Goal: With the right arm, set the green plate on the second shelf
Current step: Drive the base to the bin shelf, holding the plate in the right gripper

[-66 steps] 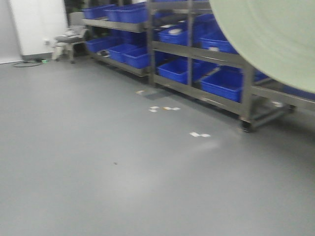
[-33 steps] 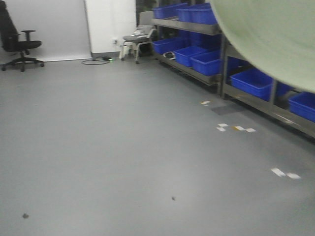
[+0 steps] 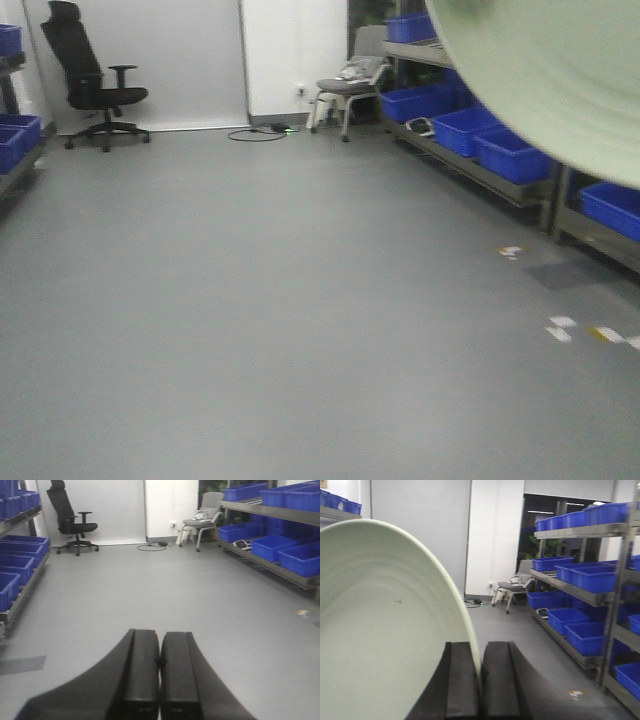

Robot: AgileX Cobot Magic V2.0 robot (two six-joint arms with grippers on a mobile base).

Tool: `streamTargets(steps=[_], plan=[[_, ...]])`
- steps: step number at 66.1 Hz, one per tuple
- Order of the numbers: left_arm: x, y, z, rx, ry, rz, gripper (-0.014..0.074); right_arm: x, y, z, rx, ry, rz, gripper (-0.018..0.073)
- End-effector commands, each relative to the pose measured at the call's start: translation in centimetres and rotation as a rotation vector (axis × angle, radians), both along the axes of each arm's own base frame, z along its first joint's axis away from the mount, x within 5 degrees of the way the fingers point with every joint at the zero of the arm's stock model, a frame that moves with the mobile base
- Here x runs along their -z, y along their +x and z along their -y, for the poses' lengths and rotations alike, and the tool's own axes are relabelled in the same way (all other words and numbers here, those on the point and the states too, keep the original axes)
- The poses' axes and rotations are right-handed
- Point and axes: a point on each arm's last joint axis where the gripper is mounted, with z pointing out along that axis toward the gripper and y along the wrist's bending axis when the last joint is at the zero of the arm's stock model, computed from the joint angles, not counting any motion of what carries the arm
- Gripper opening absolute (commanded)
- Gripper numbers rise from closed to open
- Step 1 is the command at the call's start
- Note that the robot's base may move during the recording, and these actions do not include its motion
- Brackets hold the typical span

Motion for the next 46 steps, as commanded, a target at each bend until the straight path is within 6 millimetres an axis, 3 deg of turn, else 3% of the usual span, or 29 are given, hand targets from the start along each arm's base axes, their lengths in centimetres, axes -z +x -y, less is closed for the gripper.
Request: streamTargets(steps=[1, 46], plan=[[0.51, 0.03, 0.10, 0.012, -0.008, 0.062, 0.0130, -1.91, -0.28, -0.11, -0.018, 0.018, 0.123, 0.0025], [0.51, 0.03, 0.10, 0.012, -0.008, 0.062, 0.0130, -1.91, -0.28, -0.11, -0.018, 0.018, 0.123, 0.0025]])
